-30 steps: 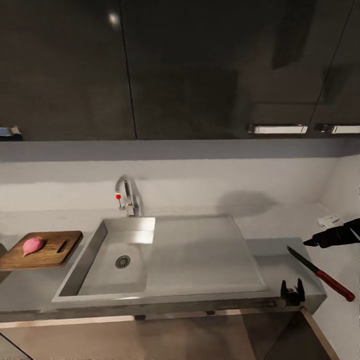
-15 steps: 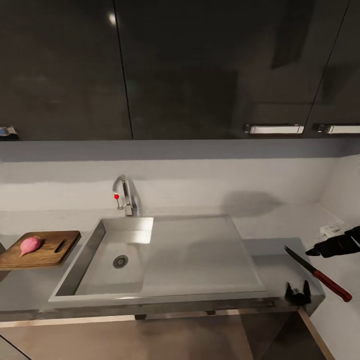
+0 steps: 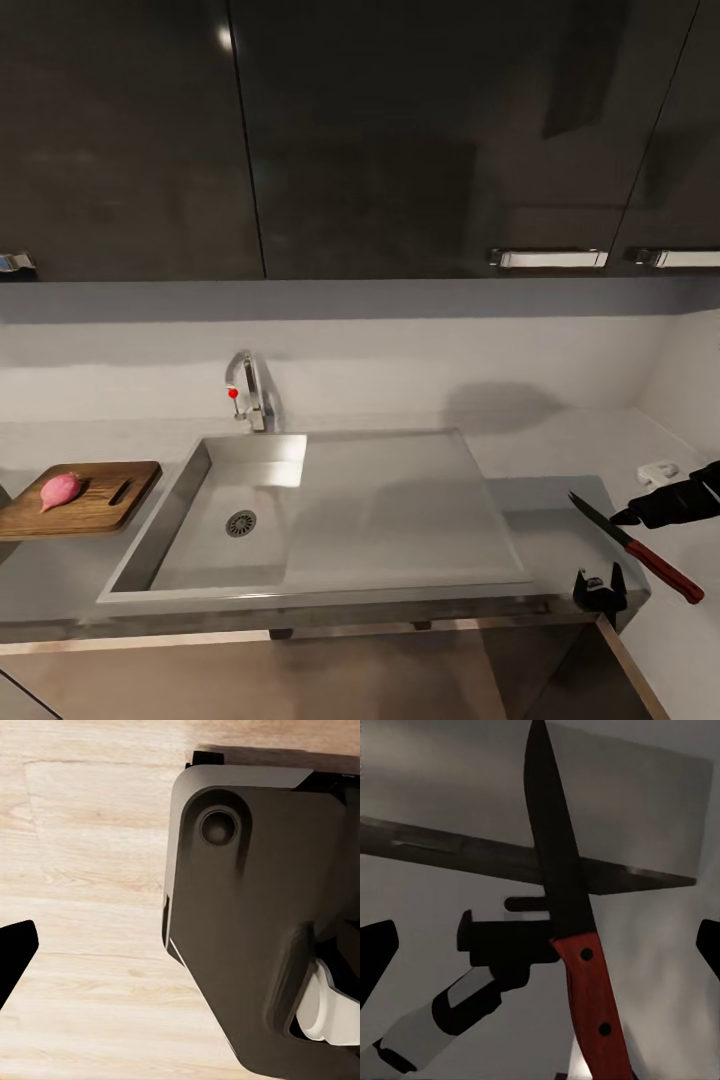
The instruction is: In the kitchen, take the Vidalia onion out of the sink, dice it on the chopping board with the paring knife, put the diced onion into the bowl on the countertop, then place both the paring knife and the chopping board into the sink.
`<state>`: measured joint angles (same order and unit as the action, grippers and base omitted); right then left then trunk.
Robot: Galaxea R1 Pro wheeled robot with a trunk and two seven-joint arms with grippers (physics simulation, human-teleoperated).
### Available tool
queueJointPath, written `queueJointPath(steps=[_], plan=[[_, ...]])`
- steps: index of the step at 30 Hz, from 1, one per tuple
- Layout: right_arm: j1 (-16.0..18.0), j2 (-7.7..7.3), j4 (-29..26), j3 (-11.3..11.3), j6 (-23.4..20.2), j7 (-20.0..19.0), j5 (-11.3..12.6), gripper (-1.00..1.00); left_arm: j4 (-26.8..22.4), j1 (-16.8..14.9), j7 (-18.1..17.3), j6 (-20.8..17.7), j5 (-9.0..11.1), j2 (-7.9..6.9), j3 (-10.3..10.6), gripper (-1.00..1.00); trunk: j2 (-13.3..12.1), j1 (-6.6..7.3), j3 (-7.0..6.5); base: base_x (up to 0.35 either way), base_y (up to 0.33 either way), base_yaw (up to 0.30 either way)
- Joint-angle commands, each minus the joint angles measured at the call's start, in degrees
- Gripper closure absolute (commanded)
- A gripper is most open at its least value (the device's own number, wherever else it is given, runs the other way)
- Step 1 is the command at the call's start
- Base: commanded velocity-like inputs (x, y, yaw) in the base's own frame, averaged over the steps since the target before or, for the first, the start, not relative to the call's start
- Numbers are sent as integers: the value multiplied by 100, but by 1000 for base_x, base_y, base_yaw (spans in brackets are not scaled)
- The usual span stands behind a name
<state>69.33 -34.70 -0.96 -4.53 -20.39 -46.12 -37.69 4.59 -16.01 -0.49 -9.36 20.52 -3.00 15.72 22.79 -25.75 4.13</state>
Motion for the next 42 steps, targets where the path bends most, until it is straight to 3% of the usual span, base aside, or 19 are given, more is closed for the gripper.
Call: queueJointPath(steps=[1,7,16,27,32,42], plan=[[3,-1,-10,-48,-54,-25,-26,-100,7,-7,-5,-14,58,0,48,-100,13,-4,13,0,0,0],[2,-15,-10,-51,-53,-80,-23,-100,7,-7,4,-13,58,-7,45,-100,13,-4,13,0,0,0],[1,-342,-10,-48,-30,-412,-19,-100,7,-7,13,-5,58,-8,45,-100,13,-4,13,0,0,0],[1,-567,-10,-48,1,-783,-19,-100,7,-7,14,-4,58,-8,45,-100,13,-4,13,0,0,0],[1,-739,-10,-48,15,-915,-15,-100,7,-7,14,-4,58,-9,45,-100,13,-4,13,0,0,0],[1,-791,-17,-55,18,-1053,-10,-100,7,-7,15,-4,58,-24,45,-100,13,-4,13,0,0,0]])
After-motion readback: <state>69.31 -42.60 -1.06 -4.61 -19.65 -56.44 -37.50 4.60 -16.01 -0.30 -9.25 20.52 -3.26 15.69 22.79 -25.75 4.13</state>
